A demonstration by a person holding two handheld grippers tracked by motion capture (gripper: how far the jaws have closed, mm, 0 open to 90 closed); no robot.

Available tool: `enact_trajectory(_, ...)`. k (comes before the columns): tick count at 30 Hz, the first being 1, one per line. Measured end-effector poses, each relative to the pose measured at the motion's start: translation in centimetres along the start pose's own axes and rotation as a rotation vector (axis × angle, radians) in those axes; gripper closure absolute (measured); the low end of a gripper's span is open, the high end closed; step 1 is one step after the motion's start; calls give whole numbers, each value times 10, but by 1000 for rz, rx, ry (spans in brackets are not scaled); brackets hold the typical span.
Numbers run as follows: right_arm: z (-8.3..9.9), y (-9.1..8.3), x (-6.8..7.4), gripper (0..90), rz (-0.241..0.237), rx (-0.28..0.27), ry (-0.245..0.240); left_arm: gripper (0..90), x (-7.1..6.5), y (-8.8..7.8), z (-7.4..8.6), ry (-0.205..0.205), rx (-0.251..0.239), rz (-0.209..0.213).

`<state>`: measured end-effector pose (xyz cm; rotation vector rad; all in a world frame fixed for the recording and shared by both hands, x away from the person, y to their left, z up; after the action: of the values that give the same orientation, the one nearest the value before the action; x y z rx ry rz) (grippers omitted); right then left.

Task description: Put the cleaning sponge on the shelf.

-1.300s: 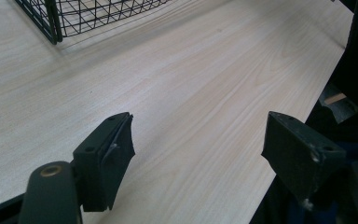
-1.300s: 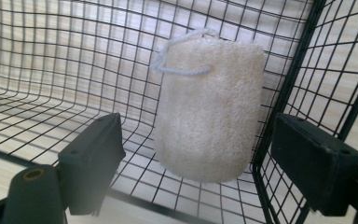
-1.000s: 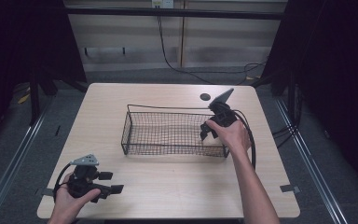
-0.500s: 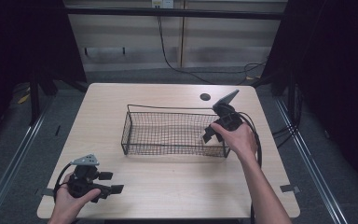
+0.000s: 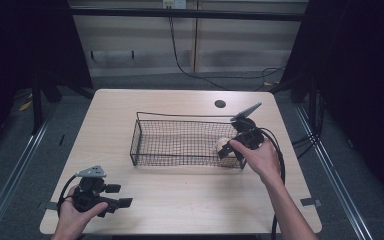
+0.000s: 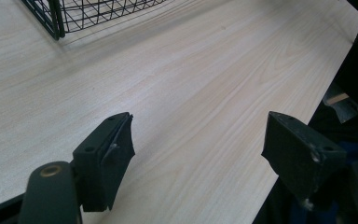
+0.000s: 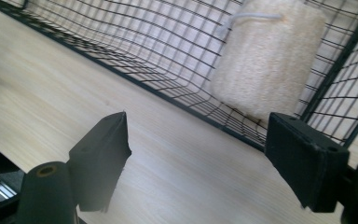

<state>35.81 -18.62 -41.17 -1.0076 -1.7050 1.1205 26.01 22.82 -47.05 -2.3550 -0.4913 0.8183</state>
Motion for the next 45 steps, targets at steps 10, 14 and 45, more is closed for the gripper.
enact_trajectory(10,17,-9,21,235,-20,-51,-83,239,0,0,0,-2,-6,-2)
enact_trajectory(14,25,-7,27,239,-44,-60,-106,239,0,0,0,-6,-10,-4)
enact_trajectory(45,83,26,34,269,-91,-164,-129,239,0,0,1,-7,-7,-8)
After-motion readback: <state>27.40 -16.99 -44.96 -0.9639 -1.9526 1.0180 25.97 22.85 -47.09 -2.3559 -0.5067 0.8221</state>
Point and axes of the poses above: each handheld gripper's, and its own axes: y roughly forward along the jaws, z roughly out of its underside, x roughly to its left, the point moved 3 cm from there along y, roughly forward along the jaws, and after that the axes turned 6 degrees about z, right-handed, at the moved point
